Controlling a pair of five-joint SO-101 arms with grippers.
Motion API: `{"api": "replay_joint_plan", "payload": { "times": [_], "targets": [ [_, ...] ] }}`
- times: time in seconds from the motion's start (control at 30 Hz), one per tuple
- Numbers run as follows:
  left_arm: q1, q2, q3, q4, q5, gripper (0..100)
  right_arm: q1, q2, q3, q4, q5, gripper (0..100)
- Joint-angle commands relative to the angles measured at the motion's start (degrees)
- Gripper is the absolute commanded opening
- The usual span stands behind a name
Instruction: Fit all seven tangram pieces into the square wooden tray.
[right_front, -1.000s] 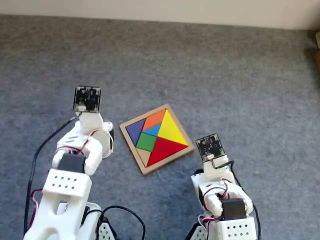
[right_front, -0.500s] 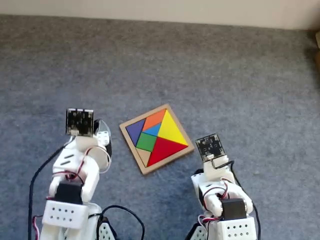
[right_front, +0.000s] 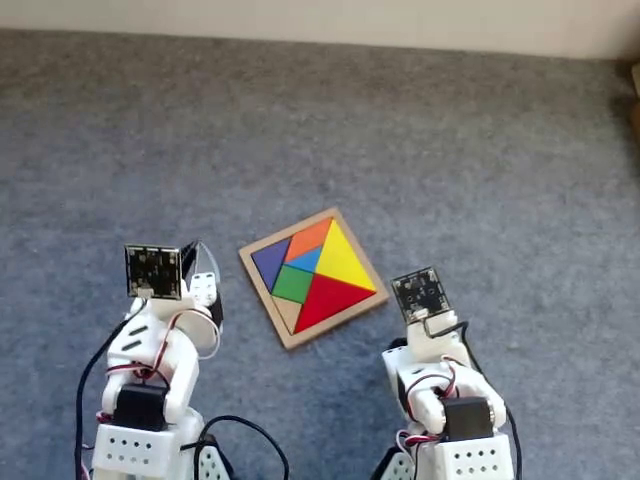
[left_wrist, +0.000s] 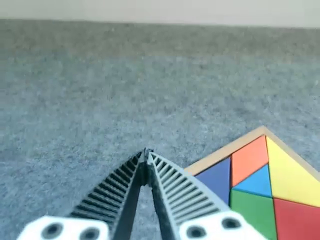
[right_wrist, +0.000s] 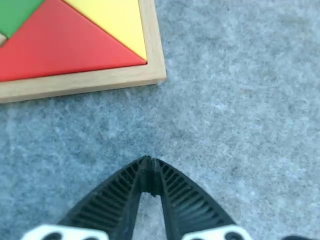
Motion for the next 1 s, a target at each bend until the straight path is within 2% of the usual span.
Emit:
{"api": "replay_joint_plan", "payload": {
  "times": [0.0,0.13,0.4,0.57,0.97],
  "targets": [
    [-0.6,-1.2,1.1,4.3,-0.3,0,0.4,0.6,8.0,0.4,-0.1,0.5],
    [-0.6,-1.2,1.1,10.7,-0.3,0,0.4,0.6,8.0,0.4,-0.1,0.5],
    [-0.6,-1.2,1.1,28.6,-0.2,0,0.4,0.6,8.0,0.4,-0.1,0.5],
    [-0.6,-1.2,1.1,36.0,0.0,0,0.4,0.6,8.0,0.4,-0.1,0.5],
    [-0.5,-1.2,1.1,36.5,-0.1,0,0.4,0.6,8.0,0.4,-0.1,0.5]
  ]
}}
